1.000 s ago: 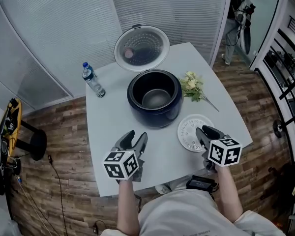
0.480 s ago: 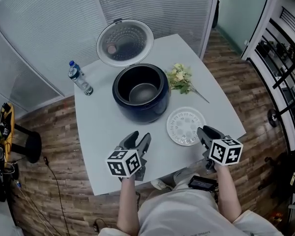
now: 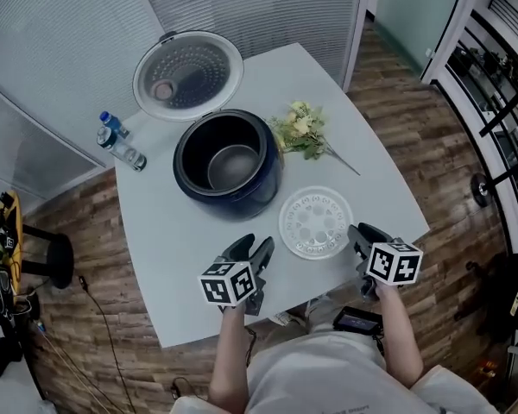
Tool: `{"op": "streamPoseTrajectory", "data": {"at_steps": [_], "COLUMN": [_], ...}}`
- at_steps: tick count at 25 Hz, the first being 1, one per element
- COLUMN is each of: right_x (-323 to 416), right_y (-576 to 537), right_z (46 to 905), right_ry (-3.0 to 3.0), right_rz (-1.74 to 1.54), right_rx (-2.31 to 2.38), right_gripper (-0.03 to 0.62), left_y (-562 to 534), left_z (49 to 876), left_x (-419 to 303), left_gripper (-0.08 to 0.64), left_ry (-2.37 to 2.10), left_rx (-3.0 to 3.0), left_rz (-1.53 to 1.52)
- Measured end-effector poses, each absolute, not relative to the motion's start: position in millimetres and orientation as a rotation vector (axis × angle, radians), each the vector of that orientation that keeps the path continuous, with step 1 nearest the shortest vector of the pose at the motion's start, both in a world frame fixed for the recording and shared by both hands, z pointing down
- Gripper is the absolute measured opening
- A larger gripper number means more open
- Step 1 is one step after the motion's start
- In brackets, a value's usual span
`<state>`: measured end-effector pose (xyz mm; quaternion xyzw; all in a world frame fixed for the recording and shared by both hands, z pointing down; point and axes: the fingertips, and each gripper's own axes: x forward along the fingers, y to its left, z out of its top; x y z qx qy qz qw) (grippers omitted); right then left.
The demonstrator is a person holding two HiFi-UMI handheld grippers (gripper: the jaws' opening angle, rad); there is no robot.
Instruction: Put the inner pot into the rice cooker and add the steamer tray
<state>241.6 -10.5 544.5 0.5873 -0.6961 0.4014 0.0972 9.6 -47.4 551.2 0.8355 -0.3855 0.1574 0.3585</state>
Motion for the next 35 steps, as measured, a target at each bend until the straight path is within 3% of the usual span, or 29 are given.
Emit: {"op": "streamPoseTrajectory", "data": {"at_steps": [20,35], "right_x": [273,271], "right_y": [-42,-45], "right_z": [639,661], "right_ry": [-1.937,-1.958], "right_rz": [1.318,1.429], "right_rx": [1.571,1.52], "right_gripper": [0.132,0.132], "left_y": [-69,-71], "left_z": [660,679], "left_x": [52,62], "left_gripper": [0.222,0.201], "left_ry": [-0.98,-0.975], "left_rx": [1.965,1.906], "left_rz": [0.546,0.531]}}
